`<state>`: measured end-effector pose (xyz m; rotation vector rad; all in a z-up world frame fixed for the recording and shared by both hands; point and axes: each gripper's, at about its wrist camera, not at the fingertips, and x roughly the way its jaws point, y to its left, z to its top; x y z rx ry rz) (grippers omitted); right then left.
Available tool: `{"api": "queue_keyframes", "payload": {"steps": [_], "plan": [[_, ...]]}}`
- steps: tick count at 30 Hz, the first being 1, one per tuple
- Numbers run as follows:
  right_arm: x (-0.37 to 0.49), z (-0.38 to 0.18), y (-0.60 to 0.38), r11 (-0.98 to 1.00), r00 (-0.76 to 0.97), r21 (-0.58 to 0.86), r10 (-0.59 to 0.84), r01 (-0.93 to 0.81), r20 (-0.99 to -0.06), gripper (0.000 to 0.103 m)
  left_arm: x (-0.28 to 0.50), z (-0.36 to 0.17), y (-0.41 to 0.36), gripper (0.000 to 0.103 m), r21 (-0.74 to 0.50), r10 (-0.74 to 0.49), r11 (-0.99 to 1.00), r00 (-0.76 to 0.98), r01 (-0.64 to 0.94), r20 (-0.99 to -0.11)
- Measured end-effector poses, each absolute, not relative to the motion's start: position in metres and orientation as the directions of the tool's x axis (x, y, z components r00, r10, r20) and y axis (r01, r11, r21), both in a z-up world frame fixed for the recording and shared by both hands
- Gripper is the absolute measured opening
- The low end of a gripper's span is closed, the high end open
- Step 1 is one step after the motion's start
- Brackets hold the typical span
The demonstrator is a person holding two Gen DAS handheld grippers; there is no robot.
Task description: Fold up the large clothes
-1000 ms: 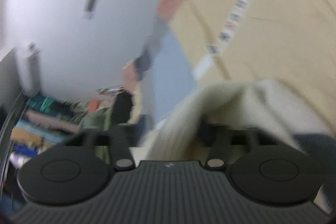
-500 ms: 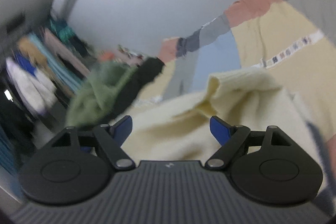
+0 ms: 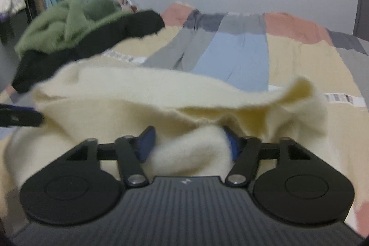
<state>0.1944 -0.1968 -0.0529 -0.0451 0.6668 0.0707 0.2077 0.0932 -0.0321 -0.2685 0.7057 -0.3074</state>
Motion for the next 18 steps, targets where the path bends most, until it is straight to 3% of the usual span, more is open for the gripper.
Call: {"api": "queue_keyframes", "payload": {"steps": [3, 5, 11, 15, 18], "plan": [[0.216, -0.064, -0.194, 0.994, 0.746, -0.049, 0.037, -0.094, -0.665, 0.041, 0.208, -0.027, 0.102, 0.062, -0.367, -0.353, 0.917, 0.749, 0.157, -0.561], [0.222, -0.067, -0.194, 0.994, 0.745, -0.071, 0.013, -0.081, -0.666, 0.015, 0.210, -0.025, 0.110, 0.062, -0.388, -0.342, 0.912, 0.762, 0.130, -0.549], [0.227, -0.037, -0.215, 1.000, 0.838, 0.017, 0.028, -0.023, -0.546, 0.012, 0.225, -0.026, 0.120, 0.062, -0.411, -0.324, 0.907, 0.775, 0.091, -0.543], [0.233, -0.020, -0.222, 0.997, 0.904, -0.050, -0.072, 0.056, -0.421, 0.003, 0.238, -0.034, 0.118, 0.062, -0.412, -0.328, 0.907, 0.767, 0.092, -0.552], [0.255, -0.030, -0.241, 0.993, 0.892, -0.044, -0.115, 0.107, -0.438, 0.003, 0.246, -0.042, 0.112, 0.062, -0.379, -0.312, 0.921, 0.755, 0.092, -0.577]]}}
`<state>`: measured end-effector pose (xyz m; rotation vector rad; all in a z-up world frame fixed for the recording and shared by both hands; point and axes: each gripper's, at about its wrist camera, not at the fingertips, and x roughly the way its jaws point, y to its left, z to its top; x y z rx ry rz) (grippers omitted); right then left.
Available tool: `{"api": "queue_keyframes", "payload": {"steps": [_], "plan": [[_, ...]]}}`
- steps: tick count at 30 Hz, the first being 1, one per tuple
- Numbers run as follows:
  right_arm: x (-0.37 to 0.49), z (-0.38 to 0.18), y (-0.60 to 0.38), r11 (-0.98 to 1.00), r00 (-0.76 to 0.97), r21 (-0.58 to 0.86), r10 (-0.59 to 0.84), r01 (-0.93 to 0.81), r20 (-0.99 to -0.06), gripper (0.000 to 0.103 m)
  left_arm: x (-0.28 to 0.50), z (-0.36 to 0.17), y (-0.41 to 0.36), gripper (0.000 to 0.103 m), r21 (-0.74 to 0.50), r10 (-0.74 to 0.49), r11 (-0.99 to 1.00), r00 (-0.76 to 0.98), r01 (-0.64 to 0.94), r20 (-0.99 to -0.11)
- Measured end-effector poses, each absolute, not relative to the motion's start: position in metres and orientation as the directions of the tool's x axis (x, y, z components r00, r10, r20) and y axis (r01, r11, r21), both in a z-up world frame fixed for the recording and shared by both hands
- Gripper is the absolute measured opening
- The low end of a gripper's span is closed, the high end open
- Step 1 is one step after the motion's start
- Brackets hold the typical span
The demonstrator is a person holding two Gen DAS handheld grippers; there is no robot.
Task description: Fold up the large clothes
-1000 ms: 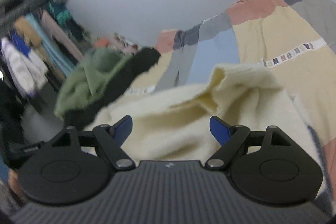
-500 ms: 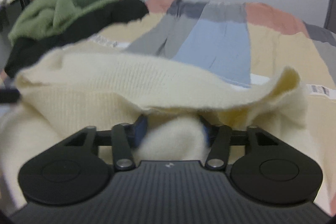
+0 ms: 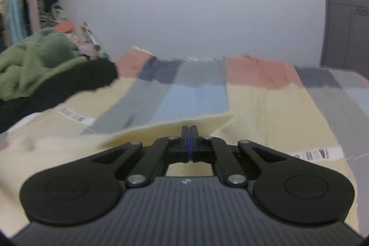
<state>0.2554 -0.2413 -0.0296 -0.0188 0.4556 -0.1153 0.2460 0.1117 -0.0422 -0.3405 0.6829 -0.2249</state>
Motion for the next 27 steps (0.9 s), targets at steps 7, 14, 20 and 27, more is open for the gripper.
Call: {"api": "queue_keyframes", "payload": {"steps": [7, 14, 20, 27], "plan": [[0.269, -0.073, -0.283, 0.981, 0.833, 0.116, -0.068, 0.156, -0.550, 0.002, 0.261, -0.057, 0.108, 0.062, -0.330, -0.261, 0.942, 0.744, 0.058, -0.615], [0.256, -0.064, -0.290, 0.970, 0.850, 0.205, -0.004, 0.132, -0.527, 0.008, 0.258, -0.054, 0.116, 0.062, -0.356, -0.244, 0.934, 0.754, 0.015, -0.610], [0.234, -0.042, -0.281, 0.973, 0.867, 0.221, 0.050, 0.071, -0.496, 0.054, 0.246, -0.043, 0.120, 0.062, -0.391, -0.266, 0.920, 0.755, 0.014, -0.599], [0.224, -0.011, -0.224, 0.972, 0.847, 0.181, 0.222, -0.152, -0.483, 0.075, 0.234, -0.037, 0.136, 0.062, -0.474, -0.326, 0.880, 0.764, 0.030, -0.557]]}}
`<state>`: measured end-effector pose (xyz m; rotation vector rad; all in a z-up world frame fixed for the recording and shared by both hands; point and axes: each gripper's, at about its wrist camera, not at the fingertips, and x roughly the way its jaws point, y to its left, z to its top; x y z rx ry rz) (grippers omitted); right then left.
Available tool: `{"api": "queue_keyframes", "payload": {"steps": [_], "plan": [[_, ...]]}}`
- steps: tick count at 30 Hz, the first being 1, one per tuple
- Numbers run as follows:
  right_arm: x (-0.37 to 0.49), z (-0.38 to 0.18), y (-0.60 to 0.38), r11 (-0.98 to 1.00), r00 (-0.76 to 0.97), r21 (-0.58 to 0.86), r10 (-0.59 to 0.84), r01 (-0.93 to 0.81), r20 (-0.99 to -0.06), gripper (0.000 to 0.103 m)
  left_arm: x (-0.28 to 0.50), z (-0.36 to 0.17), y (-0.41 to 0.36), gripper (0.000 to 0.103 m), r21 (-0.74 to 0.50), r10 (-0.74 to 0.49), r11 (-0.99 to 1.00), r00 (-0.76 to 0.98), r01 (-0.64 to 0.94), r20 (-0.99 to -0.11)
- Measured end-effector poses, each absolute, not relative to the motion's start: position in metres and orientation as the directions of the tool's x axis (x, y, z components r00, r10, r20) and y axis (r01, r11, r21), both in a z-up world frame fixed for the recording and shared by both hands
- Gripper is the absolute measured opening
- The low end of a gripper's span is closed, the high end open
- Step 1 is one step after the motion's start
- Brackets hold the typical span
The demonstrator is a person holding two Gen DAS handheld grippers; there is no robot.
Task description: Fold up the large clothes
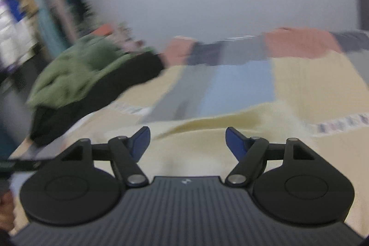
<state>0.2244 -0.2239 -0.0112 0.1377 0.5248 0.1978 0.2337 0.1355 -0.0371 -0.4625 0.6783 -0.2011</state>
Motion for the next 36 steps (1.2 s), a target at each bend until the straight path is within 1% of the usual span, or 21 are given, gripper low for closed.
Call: {"api": "queue_keyframes", "payload": {"steps": [2, 4, 7, 9, 12, 14, 16, 17, 18, 20, 22, 24, 25, 27, 29, 33, 36], "plan": [[0.221, -0.005, -0.191, 0.957, 0.814, 0.124, 0.290, -0.264, -0.503, 0.074, 0.232, -0.036, 0.144, 0.063, -0.502, -0.344, 0.864, 0.767, 0.033, -0.542], [0.217, -0.002, -0.156, 0.931, 0.786, 0.022, 0.319, -0.363, -0.529, 0.073, 0.229, -0.035, 0.152, 0.063, -0.519, -0.345, 0.855, 0.771, 0.022, -0.536], [0.214, -0.003, -0.112, 0.870, 0.753, -0.123, 0.334, -0.478, -0.567, 0.073, 0.226, -0.035, 0.162, 0.063, -0.530, -0.335, 0.848, 0.775, -0.001, -0.537], [0.216, -0.009, -0.086, 0.821, 0.725, -0.202, 0.322, -0.534, -0.609, 0.073, 0.223, -0.035, 0.169, 0.063, -0.540, -0.330, 0.842, 0.777, -0.015, -0.536], [0.223, -0.024, -0.059, 0.747, 0.684, -0.300, 0.272, -0.594, -0.678, 0.073, 0.220, -0.035, 0.178, 0.063, -0.555, -0.323, 0.831, 0.783, -0.033, -0.531], [0.230, -0.037, -0.048, 0.715, 0.705, -0.396, 0.190, -0.576, -0.683, 0.073, 0.218, -0.037, 0.184, 0.063, -0.568, -0.320, 0.822, 0.782, -0.052, -0.534], [0.241, -0.049, -0.043, 0.716, 0.732, -0.468, 0.088, -0.518, -0.676, 0.072, 0.219, -0.040, 0.188, 0.063, -0.587, -0.327, 0.807, 0.775, -0.068, -0.540], [0.249, -0.052, -0.043, 0.728, 0.733, -0.475, 0.056, -0.495, -0.678, 0.067, 0.220, -0.042, 0.190, 0.063, -0.600, -0.337, 0.797, 0.772, -0.072, -0.540], [0.257, -0.055, -0.044, 0.740, 0.727, -0.468, 0.040, -0.482, -0.686, 0.059, 0.220, -0.044, 0.190, 0.063, -0.611, -0.346, 0.788, 0.768, -0.074, -0.539], [0.268, -0.057, -0.049, 0.769, 0.720, -0.442, 0.034, -0.462, -0.693, 0.029, 0.222, -0.048, 0.192, 0.063, -0.634, -0.366, 0.769, 0.758, -0.079, -0.539], [0.280, -0.057, -0.054, 0.793, 0.720, -0.444, -0.009, -0.417, -0.694, 0.016, 0.223, -0.051, 0.192, 0.063, -0.651, -0.382, 0.755, 0.754, -0.078, -0.534], [0.288, -0.049, -0.060, 0.831, 0.743, -0.427, -0.026, -0.355, -0.669, 0.012, 0.227, -0.054, 0.191, 0.063, -0.662, -0.390, 0.745, 0.749, -0.085, -0.536], [0.293, -0.041, -0.067, 0.865, 0.760, -0.391, -0.018, -0.313, -0.650, 0.007, 0.228, -0.055, 0.190, 0.063, -0.667, -0.395, 0.740, 0.746, -0.086, -0.535], [0.300, -0.026, -0.079, 0.908, 0.794, -0.347, -0.028, -0.233, -0.608, 0.007, 0.230, -0.057, 0.188, 0.063, -0.678, -0.406, 0.731, 0.744, -0.084, -0.530], [0.312, -0.018, -0.092, 0.941, 0.805, -0.292, -0.038, -0.170, -0.592, 0.007, 0.232, -0.059, 0.185, 0.063, -0.682, -0.414, 0.727, 0.741, -0.082, -0.529], [0.336, -0.041, -0.100, 0.936, 0.773, -0.316, -0.084, -0.156, -0.628, 0.007, 0.239, -0.064, 0.178, 0.063, -0.668, -0.414, 0.739, 0.727, -0.082, -0.547], [0.345, -0.066, -0.101, 0.920, 0.770, -0.354, -0.101, -0.169, -0.631, 0.008, 0.241, -0.067, 0.174, 0.063, -0.659, -0.415, 0.748, 0.719, -0.079, -0.558]]}}
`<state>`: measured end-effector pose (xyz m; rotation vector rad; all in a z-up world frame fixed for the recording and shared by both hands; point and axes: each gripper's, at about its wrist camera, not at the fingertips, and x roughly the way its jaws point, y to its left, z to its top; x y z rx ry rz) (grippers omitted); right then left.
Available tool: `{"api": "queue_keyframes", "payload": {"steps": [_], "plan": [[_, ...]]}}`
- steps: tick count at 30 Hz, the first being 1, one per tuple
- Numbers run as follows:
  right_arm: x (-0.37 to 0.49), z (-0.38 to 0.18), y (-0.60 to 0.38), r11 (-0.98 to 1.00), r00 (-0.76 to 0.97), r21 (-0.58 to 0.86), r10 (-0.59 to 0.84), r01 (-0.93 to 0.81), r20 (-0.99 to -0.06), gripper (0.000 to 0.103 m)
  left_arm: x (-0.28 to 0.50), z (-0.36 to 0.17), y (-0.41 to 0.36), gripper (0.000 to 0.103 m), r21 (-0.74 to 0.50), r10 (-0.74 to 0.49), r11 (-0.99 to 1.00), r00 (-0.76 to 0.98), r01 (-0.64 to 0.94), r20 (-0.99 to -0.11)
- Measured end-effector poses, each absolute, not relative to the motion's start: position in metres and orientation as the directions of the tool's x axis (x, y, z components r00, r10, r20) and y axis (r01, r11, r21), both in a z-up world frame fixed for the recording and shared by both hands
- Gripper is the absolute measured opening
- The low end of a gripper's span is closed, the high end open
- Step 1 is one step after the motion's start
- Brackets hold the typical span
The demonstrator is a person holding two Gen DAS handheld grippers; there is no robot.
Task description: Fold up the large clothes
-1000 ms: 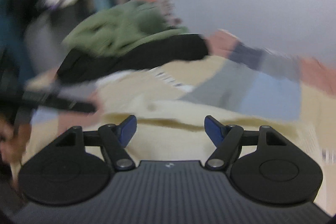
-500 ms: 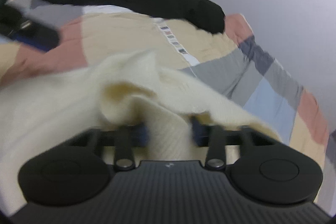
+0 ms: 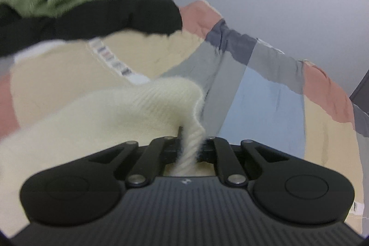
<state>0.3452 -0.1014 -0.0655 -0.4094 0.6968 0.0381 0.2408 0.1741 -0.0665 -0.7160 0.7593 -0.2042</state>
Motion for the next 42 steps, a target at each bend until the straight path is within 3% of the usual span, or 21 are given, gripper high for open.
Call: {"api": "queue_keyframes", "payload": {"steps": [7, 9, 11, 13, 17, 23, 28, 33, 40, 42], "plan": [[0.336, -0.065, -0.117, 0.972, 0.762, -0.196, -0.029, -0.130, -0.647, 0.015, 0.244, -0.068, 0.170, 0.063, -0.633, -0.408, 0.772, 0.716, -0.062, -0.567], [0.330, -0.052, -0.124, 0.983, 0.752, -0.131, 0.009, -0.126, -0.659, 0.035, 0.244, -0.066, 0.168, 0.063, -0.628, -0.406, 0.776, 0.716, -0.057, -0.567], [0.311, -0.035, -0.131, 0.989, 0.759, -0.063, 0.063, -0.136, -0.648, 0.065, 0.242, -0.064, 0.165, 0.063, -0.618, -0.405, 0.785, 0.716, -0.047, -0.569], [0.289, -0.020, -0.139, 0.989, 0.787, -0.021, 0.101, -0.144, -0.609, 0.072, 0.237, -0.061, 0.161, 0.063, -0.595, -0.393, 0.803, 0.722, -0.031, -0.569], [0.234, 0.005, -0.166, 0.991, 0.822, 0.040, 0.130, -0.129, -0.554, 0.073, 0.226, -0.057, 0.156, 0.063, -0.566, -0.381, 0.824, 0.730, -0.010, -0.568], [0.159, 0.013, -0.220, 0.998, 0.888, 0.039, -0.027, 0.050, -0.458, 0.073, 0.218, -0.047, 0.146, 0.063, -0.512, -0.340, 0.859, 0.753, 0.005, -0.563], [0.136, -0.008, -0.263, 0.965, 0.832, 0.061, -0.187, 0.255, -0.523, 0.073, 0.217, -0.044, 0.139, 0.062, -0.484, -0.330, 0.875, 0.761, 0.024, -0.559], [0.137, -0.030, -0.296, 0.931, 0.792, 0.168, -0.170, 0.324, -0.587, 0.071, 0.226, -0.052, 0.133, 0.062, -0.466, -0.316, 0.885, 0.746, 0.009, -0.586], [0.154, -0.044, -0.284, 0.968, 0.783, 0.036, -0.179, 0.249, -0.595, 0.074, 0.240, -0.063, 0.126, 0.061, -0.449, -0.299, 0.894, 0.735, -0.008, -0.609], [0.156, -0.044, -0.275, 0.974, 0.796, -0.015, -0.193, 0.225, -0.573, 0.074, 0.243, -0.064, 0.124, 0.055, -0.437, -0.289, 0.899, 0.734, -0.012, -0.614]]}}
